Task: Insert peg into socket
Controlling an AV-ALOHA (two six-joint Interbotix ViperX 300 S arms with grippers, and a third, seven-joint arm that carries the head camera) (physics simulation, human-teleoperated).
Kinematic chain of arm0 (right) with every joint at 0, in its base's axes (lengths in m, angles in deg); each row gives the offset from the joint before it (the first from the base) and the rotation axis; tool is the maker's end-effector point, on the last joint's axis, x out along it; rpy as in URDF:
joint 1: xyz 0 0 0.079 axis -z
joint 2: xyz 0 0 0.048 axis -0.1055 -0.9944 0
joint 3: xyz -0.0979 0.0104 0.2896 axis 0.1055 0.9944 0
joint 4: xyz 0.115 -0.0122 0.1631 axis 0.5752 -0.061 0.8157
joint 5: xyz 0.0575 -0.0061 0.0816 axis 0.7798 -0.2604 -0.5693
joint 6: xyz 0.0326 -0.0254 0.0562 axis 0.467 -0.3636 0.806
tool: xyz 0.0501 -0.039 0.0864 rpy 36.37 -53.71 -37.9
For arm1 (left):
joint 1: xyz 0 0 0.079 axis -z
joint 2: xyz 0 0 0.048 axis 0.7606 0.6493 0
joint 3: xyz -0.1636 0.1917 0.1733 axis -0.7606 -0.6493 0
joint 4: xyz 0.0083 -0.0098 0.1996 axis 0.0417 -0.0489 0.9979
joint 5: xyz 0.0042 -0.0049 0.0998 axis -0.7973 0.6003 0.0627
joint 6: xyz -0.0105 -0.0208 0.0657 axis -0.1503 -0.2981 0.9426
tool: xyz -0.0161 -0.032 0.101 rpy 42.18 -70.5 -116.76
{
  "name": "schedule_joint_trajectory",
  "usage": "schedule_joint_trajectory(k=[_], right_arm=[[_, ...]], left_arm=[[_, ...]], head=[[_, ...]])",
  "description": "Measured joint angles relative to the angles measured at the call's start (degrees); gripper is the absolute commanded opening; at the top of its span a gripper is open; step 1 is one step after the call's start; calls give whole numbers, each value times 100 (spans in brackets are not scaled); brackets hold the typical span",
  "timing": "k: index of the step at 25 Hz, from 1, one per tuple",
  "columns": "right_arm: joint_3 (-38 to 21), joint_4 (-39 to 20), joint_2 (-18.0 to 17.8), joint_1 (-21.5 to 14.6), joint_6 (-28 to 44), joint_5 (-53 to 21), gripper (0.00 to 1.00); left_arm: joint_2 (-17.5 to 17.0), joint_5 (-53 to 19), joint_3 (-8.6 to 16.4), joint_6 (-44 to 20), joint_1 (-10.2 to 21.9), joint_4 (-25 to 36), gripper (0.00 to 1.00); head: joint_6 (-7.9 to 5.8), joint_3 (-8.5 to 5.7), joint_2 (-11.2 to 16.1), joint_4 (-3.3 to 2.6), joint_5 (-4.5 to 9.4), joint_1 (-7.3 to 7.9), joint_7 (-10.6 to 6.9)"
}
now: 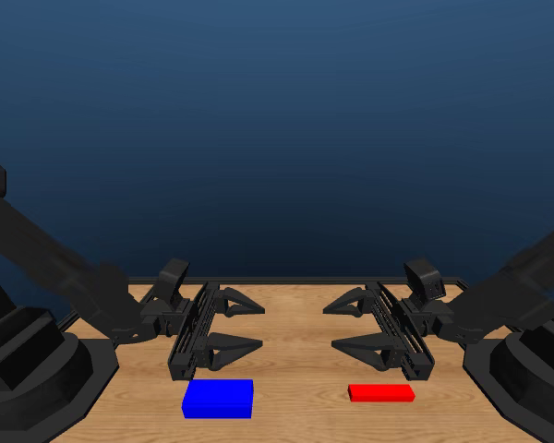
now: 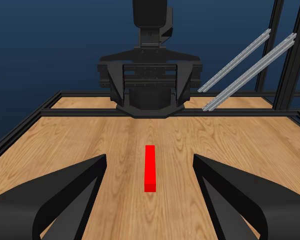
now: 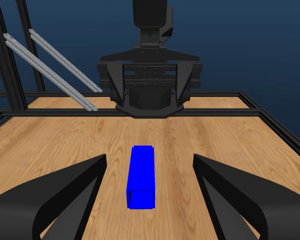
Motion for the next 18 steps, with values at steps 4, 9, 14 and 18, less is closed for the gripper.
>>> schedule_joint_trajectory(k=[4,9,14,18], right_arm=[[-38,767,232,-329,-43,-610,100],[-405,1188,647,-712,-613,-1362,100],[-606,1440,782,-1007,-1010,-1900,100],[-651,1574,763,-1153,-1128,-2131,100]], left_arm=[[27,309,26,-66,446,-799,100],[-150,250,342,363,885,-1147,100],[-280,-370,516,659,1188,-1663,100],[-356,-1489,400,618,1233,-2322,100]], head=[[72,-288,9,12,776,-14,29],[83,-330,-44,-10,1082,-88,84],[111,-329,-151,-25,1201,-169,162],[178,-312,-112,-24,1255,-239,274]])
